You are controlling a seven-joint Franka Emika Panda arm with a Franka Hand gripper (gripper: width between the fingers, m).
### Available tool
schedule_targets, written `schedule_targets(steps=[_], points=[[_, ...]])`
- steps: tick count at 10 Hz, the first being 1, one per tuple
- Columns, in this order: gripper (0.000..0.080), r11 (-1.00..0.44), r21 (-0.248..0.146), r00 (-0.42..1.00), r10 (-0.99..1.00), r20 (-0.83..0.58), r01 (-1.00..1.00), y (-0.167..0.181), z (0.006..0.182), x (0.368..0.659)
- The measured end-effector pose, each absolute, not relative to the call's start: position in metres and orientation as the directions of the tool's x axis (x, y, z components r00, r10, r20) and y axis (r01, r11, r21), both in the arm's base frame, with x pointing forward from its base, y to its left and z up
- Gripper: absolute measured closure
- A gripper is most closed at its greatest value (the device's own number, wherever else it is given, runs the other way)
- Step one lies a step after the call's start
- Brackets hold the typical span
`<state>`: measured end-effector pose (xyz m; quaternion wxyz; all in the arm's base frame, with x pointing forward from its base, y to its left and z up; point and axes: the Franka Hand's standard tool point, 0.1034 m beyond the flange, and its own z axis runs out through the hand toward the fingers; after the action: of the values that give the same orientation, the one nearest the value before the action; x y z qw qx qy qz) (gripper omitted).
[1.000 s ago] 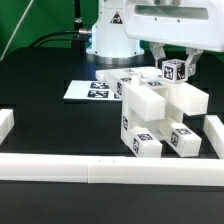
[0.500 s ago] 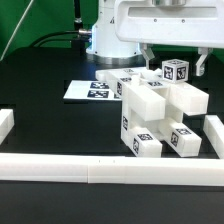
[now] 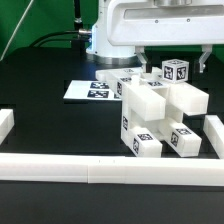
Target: Assemble chair
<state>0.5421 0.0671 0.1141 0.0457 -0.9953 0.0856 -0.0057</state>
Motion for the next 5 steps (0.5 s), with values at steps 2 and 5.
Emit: schedule_targets(steps=[2, 5], points=[[0.0151, -0.993, -0.092, 0.997, -0.071, 0.012, -0.070, 0.0691, 0.1140, 0.5419], [0.0151, -0.994, -0.087, 0.998, 0.062, 0.023, 0.064, 0.0706, 0.1138, 0.5415]])
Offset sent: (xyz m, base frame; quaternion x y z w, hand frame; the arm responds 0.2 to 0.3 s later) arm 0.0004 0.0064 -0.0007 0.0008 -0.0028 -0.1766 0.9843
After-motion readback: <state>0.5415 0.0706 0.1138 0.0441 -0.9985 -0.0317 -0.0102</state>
